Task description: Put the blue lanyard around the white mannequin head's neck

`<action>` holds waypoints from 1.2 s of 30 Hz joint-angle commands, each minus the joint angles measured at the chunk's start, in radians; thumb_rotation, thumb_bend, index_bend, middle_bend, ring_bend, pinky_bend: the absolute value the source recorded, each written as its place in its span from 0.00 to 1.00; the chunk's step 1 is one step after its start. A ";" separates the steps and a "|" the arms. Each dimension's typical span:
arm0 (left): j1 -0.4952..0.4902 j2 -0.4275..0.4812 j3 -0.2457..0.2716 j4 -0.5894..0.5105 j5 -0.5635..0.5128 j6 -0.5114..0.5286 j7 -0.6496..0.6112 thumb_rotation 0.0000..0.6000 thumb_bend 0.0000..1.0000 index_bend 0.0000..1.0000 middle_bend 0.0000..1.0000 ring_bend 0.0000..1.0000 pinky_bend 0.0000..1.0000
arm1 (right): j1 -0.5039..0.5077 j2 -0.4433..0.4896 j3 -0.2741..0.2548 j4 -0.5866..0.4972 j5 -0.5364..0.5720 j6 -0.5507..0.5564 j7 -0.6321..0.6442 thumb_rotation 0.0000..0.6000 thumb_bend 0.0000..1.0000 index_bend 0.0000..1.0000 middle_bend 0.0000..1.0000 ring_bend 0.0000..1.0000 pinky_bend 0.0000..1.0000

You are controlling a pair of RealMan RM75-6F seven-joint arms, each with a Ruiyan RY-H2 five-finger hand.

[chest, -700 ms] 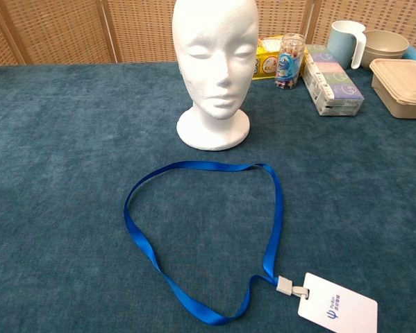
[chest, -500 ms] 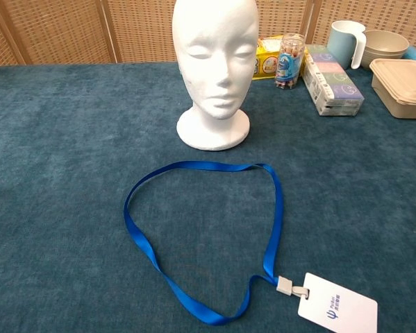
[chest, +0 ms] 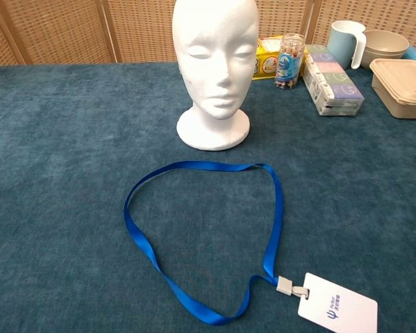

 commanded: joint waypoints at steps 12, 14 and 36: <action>-0.052 0.000 -0.027 -0.015 -0.030 -0.044 0.047 0.83 0.19 0.47 0.64 0.48 0.36 | 0.194 -0.253 0.079 0.037 0.299 -0.059 -0.349 1.00 0.23 0.36 0.93 1.00 1.00; -0.060 0.000 -0.031 -0.018 -0.035 -0.051 0.054 0.83 0.19 0.47 0.63 0.48 0.36 | 0.215 -0.282 0.086 0.056 0.319 -0.066 -0.355 1.00 0.23 0.36 0.96 1.00 1.00; -0.103 0.002 -0.030 -0.037 -0.052 -0.081 0.080 0.84 0.19 0.47 0.63 0.48 0.36 | 0.368 -0.459 0.113 0.209 0.544 -0.085 -0.440 1.00 0.23 0.36 0.99 1.00 1.00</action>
